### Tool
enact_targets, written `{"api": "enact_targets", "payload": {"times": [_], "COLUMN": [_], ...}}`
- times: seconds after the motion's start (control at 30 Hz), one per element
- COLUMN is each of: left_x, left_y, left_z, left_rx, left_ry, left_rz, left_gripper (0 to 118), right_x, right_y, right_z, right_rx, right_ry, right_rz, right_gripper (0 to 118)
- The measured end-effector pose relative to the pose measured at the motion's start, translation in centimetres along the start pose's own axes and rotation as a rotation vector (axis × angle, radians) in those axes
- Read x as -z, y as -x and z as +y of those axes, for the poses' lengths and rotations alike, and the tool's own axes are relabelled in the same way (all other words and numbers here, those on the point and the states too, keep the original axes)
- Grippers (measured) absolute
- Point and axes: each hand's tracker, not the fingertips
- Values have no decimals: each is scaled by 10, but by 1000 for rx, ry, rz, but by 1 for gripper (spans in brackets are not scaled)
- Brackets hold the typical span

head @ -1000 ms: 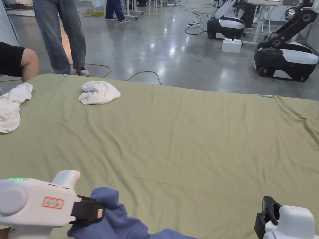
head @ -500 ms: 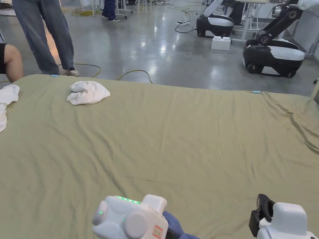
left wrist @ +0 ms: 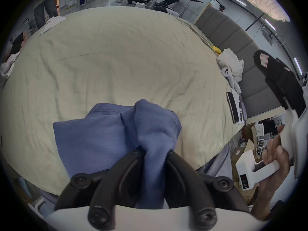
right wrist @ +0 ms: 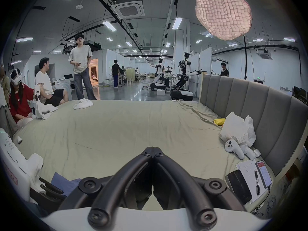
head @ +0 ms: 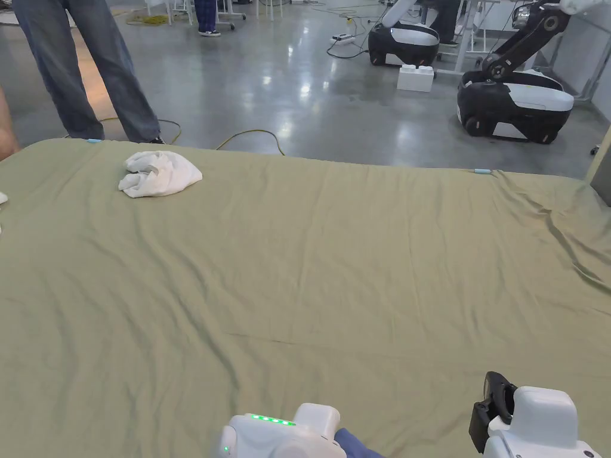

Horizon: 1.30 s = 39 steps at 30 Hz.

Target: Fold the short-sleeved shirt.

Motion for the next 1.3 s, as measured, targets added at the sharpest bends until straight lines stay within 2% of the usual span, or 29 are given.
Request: {"api": "enact_targets", "payload": {"times": [0.1,0.23,0.33,0.37,0.4,0.5,0.67,0.8,0.87,1.1,1.23,1.3], "left_x": [-23,-55,-61,-54,-46,-13,41,70,72,44,0,-25], "left_y": [9,23,37,41,44,45,36,23,23,28,38,44], "left_z": [3,9,12,15,16,12,-4,-22,-27,-21,-7,2], "left_rx": [-48,-57,-57,-67,-82,-95,-137,-49,-64,-80,-33,7], "left_ry": [-27,-92,-149,-142,-121,-29,37,16,-11,-46,-235,-351], "left_rz": [-93,-160,-187,-173,-153,-144,-298,-189,-198,-221,-205,-105], "left_gripper": [54,57,48,39,25,18,18,18,15,13,13,13], "right_x": [-1,-2,-2,-3,-3,-4,-4,-4,-4,-4,-4,-3], "right_y": [0,-1,-2,-2,-2,-2,-2,-4,-5,2,10,15], "right_z": [-1,0,0,0,0,-2,-5,-6,-5,-2,2,6], "right_rx": [-1,1,4,6,5,0,-7,-4,-1,-10,-11,-11], "right_ry": [2,3,4,5,6,9,20,26,25,14,-3,-14], "right_rz": [3,2,-2,-3,-3,-3,-7,-12,-13,1,9,19], "right_gripper": [0,0,0,0,0,0,0,0,0,0,0,0]}}
